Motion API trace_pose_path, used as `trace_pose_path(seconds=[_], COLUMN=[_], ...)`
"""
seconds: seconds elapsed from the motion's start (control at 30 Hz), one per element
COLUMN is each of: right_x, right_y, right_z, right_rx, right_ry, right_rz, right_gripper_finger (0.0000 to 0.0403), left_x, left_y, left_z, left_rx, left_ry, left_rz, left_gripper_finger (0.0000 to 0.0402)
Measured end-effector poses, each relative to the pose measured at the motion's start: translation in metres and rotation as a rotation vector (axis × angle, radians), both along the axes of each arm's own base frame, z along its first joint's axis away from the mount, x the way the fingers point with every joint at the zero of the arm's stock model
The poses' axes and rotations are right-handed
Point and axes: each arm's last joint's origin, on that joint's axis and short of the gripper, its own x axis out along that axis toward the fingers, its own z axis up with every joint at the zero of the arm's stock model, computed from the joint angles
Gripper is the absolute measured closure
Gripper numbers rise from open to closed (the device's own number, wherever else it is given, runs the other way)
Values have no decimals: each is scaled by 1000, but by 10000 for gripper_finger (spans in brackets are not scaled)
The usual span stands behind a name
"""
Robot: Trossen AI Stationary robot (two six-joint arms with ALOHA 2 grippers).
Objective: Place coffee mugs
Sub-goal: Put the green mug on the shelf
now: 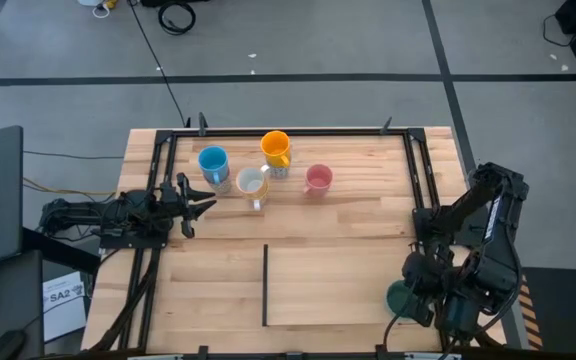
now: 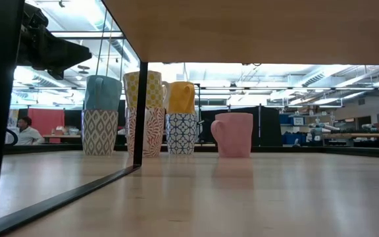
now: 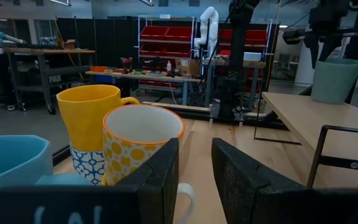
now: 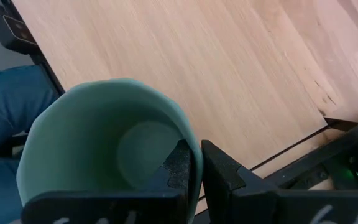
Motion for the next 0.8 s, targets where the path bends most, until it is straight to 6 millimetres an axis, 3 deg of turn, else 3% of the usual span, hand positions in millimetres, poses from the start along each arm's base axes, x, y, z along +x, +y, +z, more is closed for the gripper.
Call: trace_pose_path(seconds=[0.57, 0.8], right_x=[-1, -1], right_y=[1, 1], right_z=[-2, -3], right_rx=[24, 48], right_ry=[62, 109], right_rz=[6, 1], right_gripper_finger=[354, 327], left_x=[0, 0], left_y=[0, 0], left_z=[0, 0], left_rx=[0, 0], left_ry=[0, 0], left_rz=[0, 0], left_gripper_finger=[299, 299])
